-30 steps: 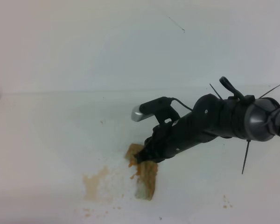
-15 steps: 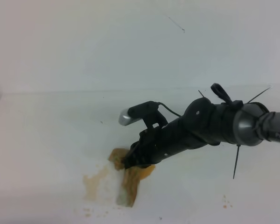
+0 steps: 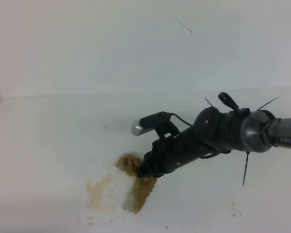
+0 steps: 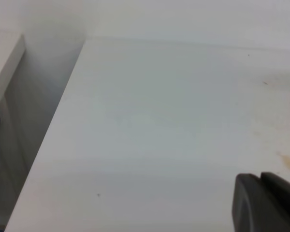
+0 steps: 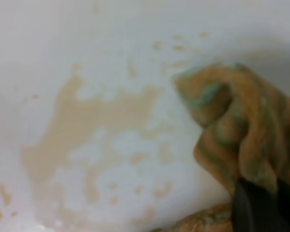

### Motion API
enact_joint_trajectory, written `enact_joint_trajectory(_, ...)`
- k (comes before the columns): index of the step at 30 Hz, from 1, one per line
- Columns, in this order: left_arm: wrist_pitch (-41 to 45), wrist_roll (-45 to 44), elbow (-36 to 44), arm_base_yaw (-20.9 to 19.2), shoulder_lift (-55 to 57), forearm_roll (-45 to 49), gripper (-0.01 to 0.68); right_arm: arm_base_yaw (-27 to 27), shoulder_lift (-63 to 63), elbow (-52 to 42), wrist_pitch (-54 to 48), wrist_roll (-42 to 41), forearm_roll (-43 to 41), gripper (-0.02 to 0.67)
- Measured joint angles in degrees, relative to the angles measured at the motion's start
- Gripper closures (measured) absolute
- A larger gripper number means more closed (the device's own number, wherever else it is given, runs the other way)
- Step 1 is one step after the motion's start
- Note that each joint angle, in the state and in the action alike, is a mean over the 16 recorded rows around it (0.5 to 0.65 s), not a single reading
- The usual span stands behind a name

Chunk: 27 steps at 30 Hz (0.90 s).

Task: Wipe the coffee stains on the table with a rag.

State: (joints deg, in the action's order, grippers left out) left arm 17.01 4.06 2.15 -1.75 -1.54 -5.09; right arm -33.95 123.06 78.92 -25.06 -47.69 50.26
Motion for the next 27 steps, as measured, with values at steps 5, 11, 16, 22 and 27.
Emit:
enact_joint_trajectory(5, 0.0, 0.0, 0.0, 0.0, 0.0, 0.0, 0.672, 3.3, -0.3, 0.0, -1.3, 0.9, -1.3, 0.62)
enact_joint_trajectory(11, 0.0, 0.0, 0.0, 0.0, 0.0, 0.0, 0.672, 7.1, -1.1, 0.0, -3.2, 1.3, -2.3, 0.62)
enact_joint_trajectory(16, 0.0, 0.0, 0.0, 0.0, 0.0, 0.0, 0.672, 8.1, -1.4, 0.0, -4.4, 1.1, -2.4, 0.62)
enact_joint_trajectory(22, 0.0, 0.0, 0.0, 0.0, 0.0, 0.0, 0.672, 5.9, -1.4, 0.0, -5.4, -0.2, -1.3, 0.62)
enact_joint_trajectory(27, 0.0, 0.0, 0.0, 0.0, 0.0, 0.0, 0.672, 2.6, -1.0, 0.6, -6.2, -1.9, 0.4, 0.62)
